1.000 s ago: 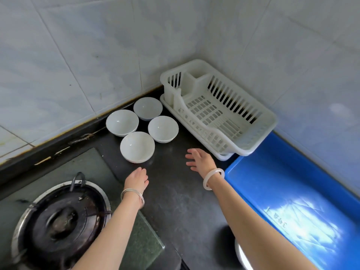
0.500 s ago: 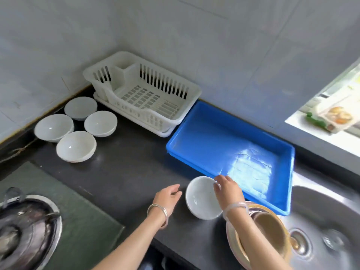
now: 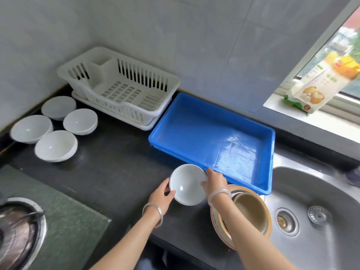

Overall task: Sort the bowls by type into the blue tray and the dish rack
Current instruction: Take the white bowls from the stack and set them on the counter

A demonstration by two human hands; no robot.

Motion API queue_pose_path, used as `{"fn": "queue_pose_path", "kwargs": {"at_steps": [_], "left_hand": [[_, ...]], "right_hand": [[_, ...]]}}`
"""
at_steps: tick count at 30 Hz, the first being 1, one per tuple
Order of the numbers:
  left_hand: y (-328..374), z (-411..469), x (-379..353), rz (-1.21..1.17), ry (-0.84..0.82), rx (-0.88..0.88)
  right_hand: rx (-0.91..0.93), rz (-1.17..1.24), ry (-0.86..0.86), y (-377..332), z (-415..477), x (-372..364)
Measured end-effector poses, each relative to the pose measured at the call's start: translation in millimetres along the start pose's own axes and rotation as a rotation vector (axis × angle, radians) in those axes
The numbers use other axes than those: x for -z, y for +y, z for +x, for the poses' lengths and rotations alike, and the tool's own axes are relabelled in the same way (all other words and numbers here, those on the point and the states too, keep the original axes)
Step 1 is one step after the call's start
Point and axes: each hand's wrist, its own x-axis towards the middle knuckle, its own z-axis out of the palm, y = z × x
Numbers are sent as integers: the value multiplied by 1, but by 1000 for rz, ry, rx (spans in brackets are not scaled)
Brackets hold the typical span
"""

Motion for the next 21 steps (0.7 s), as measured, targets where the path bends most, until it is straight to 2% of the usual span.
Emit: {"fn": "queue_pose_path", "kwargs": {"at_steps": [12, 15, 21], "left_hand": [[-5, 5, 0, -267, -65, 26], [-7, 8, 1, -303, -76, 46], [-7, 17, -3, -564, -126, 194]], "right_hand": [[48, -88, 113, 1, -9, 12], [21, -7, 98, 1, -10, 22], [-56, 259, 111, 18, -13, 38]]}}
